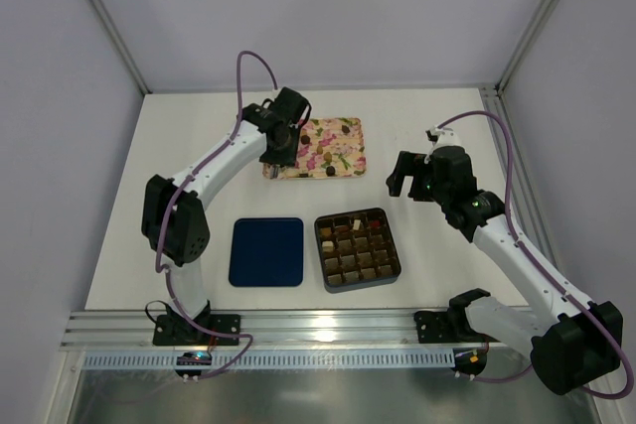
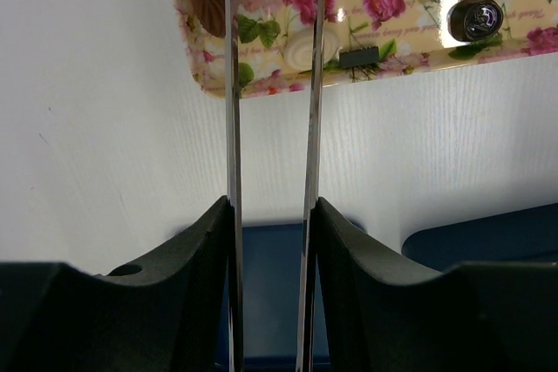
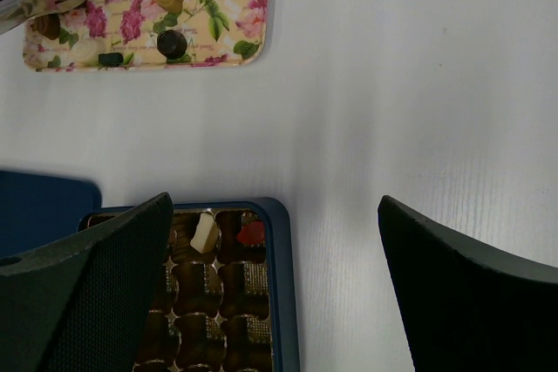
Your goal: Pack the chocolate
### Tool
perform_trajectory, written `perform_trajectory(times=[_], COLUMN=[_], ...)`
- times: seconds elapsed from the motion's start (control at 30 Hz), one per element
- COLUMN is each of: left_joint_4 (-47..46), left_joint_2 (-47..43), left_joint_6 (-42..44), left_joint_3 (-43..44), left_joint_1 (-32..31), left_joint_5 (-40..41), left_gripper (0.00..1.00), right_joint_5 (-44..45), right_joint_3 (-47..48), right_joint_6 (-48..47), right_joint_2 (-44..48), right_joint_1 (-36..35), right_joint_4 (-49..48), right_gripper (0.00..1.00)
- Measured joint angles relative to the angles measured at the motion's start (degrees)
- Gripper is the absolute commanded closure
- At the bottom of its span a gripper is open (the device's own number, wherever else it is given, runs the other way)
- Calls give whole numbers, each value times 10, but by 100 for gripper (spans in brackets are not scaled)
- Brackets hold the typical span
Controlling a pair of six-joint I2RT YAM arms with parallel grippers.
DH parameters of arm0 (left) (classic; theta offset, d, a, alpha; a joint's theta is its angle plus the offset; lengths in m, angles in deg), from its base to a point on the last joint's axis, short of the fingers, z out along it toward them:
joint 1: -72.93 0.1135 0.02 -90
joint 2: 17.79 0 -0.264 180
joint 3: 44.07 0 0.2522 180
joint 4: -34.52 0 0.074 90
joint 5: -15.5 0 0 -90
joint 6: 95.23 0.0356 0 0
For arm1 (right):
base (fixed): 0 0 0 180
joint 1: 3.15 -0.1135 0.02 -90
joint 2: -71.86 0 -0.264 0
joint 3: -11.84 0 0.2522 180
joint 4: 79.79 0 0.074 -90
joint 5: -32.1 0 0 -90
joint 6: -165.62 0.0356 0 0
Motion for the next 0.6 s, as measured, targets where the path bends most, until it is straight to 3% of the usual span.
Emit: perform_trajectory(times=[0.6], left_joint_4=[-4], left_joint_2=[0], left_joint_6=[0], left_joint_3=[-13], left_joint_1=[0], left_joint_5=[-7], left_gripper=[60], right_joint_5=[0], right_joint_3=[0], right_joint_6=[0], right_joint_2=[0], right_joint_1=[0], right_joint_4=[0], right_gripper=[0])
